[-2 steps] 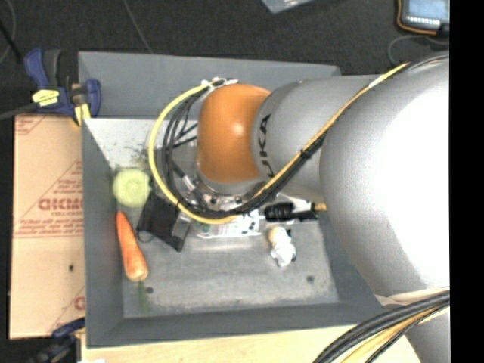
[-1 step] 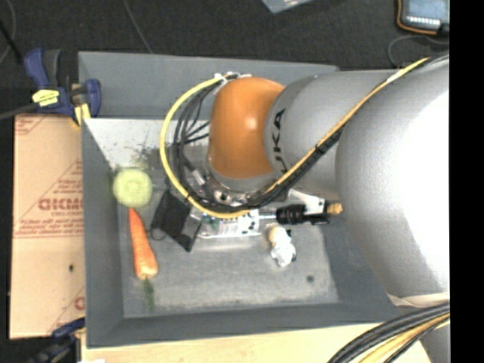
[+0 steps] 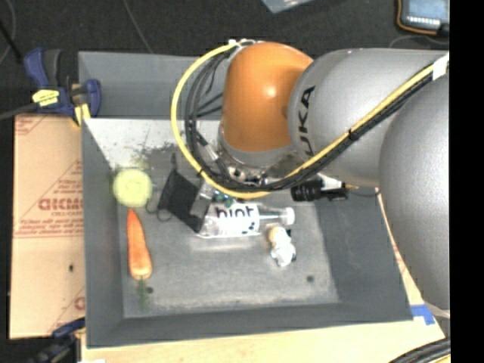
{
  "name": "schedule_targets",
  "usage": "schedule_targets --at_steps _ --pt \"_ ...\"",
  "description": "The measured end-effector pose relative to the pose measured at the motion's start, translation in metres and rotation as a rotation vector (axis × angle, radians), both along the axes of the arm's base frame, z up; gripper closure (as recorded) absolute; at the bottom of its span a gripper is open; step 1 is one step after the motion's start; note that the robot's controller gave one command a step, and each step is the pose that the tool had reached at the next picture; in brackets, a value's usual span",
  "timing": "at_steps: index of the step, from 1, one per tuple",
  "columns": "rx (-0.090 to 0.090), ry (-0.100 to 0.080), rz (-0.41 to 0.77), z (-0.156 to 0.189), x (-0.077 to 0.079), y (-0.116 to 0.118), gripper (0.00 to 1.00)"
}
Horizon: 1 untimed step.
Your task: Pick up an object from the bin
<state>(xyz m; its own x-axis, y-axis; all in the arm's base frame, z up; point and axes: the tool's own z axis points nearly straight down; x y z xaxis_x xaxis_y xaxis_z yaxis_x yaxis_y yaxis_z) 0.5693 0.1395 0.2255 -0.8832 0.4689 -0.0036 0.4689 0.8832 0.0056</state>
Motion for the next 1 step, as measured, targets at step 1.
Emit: schedule_targets --at_steps 1 --pt "0.002 -0.012 -0.001 0.0176 -0.0231 -0.0063 1.0"
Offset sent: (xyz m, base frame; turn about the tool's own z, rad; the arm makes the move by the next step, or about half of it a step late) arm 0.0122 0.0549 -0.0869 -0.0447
